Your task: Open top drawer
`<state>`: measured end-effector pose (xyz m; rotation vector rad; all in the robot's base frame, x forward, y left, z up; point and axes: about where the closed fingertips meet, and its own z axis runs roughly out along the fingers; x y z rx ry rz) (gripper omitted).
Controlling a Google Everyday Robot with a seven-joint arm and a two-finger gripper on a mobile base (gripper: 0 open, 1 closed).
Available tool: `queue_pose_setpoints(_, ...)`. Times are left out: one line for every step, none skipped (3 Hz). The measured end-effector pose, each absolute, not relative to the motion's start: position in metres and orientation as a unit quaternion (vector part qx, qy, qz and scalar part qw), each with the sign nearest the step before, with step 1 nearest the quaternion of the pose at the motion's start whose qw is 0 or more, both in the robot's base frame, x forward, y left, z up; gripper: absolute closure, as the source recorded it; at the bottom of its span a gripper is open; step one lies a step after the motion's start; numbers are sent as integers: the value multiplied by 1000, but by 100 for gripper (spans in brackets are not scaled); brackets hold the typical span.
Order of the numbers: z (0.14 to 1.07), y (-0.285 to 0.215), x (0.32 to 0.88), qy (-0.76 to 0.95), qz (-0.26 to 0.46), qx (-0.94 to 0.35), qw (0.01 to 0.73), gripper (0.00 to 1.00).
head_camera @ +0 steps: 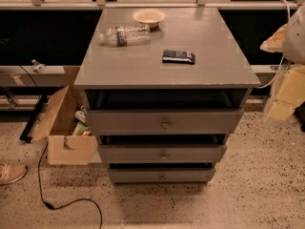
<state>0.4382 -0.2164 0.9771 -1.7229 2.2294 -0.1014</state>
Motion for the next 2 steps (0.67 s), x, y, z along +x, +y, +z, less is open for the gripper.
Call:
queue_pose_setpoints(977, -216, 438, 781, -36, -603, 160, 0)
queue_pose_setpoints(944, -213, 438, 776, -20, -611, 155, 0)
